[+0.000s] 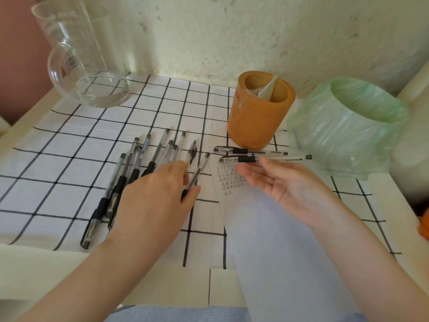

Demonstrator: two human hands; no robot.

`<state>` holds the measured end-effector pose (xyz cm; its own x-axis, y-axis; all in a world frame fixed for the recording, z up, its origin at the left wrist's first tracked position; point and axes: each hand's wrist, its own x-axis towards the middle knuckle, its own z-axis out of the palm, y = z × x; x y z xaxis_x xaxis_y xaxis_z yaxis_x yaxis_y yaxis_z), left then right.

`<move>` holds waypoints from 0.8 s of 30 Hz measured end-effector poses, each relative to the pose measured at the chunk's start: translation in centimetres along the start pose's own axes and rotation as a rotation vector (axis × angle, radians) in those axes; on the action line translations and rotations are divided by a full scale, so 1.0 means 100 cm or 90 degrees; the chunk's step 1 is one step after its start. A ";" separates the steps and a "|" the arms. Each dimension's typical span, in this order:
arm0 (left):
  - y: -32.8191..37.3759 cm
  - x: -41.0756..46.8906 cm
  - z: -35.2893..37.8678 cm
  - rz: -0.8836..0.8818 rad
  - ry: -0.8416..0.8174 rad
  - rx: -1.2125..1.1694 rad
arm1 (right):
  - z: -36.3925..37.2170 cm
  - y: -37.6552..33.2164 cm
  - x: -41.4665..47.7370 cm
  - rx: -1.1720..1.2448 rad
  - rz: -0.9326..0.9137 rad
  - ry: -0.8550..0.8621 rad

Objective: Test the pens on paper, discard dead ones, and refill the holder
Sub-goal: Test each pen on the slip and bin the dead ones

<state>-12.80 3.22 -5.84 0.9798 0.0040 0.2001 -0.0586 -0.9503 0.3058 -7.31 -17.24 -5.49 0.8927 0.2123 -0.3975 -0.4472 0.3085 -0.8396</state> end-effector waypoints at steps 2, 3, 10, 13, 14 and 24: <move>-0.001 -0.002 0.004 -0.001 -0.020 0.054 | -0.002 0.001 0.005 -0.028 0.019 -0.003; -0.001 -0.003 0.005 -0.002 -0.028 0.074 | -0.002 0.001 0.007 -0.047 0.021 0.005; -0.001 -0.005 0.008 0.005 -0.040 0.113 | -0.007 0.000 0.016 -0.113 -0.042 0.043; 0.001 -0.004 0.009 -0.001 -0.033 0.087 | -0.005 0.000 0.014 -0.110 -0.056 0.037; 0.001 -0.004 0.010 -0.004 -0.027 0.072 | -0.003 0.001 0.013 -0.120 -0.055 0.035; 0.009 0.002 0.003 0.152 0.056 -0.199 | 0.035 0.015 -0.014 -0.254 -0.079 -0.156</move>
<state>-12.63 2.27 -5.78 0.9123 -0.1666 0.3742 -0.3515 -0.7874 0.5064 -9.41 -13.82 -4.90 0.8773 0.4228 -0.2272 -0.2396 -0.0242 -0.9706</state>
